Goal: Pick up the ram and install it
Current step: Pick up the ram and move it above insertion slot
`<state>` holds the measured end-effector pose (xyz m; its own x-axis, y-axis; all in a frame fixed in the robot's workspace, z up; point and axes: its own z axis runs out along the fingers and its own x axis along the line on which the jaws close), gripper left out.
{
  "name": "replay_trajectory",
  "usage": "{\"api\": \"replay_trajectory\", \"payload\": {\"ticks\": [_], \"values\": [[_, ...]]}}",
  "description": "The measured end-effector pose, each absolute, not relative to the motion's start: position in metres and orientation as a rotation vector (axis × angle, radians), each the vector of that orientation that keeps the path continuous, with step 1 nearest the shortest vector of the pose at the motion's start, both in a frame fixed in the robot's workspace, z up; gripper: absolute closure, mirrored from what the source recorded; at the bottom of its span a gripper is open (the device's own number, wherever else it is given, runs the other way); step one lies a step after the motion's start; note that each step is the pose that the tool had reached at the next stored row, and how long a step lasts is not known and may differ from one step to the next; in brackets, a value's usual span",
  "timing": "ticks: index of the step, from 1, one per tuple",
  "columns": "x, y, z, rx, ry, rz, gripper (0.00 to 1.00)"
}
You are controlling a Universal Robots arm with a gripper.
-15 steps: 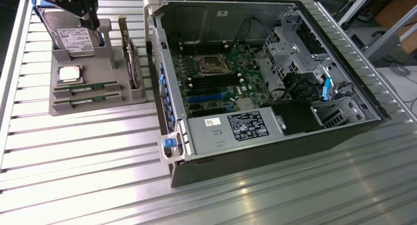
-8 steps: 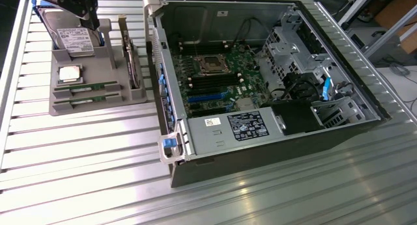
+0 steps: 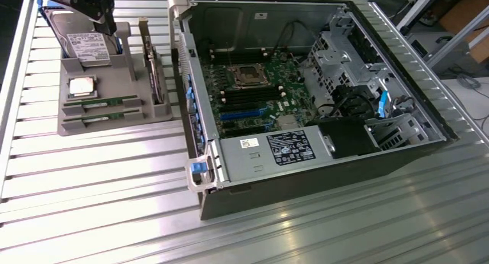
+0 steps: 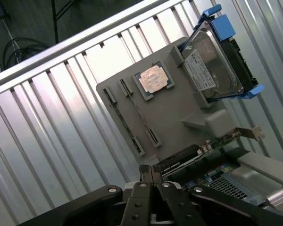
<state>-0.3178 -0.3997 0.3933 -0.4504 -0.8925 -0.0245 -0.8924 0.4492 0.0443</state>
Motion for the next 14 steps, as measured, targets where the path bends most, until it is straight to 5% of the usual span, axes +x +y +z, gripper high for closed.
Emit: {"api": "replay_trajectory", "payload": {"ticks": [14], "values": [[-0.3178, -0.3997, 0.3933, 1.745, -2.606, -0.079, 0.89]]}}
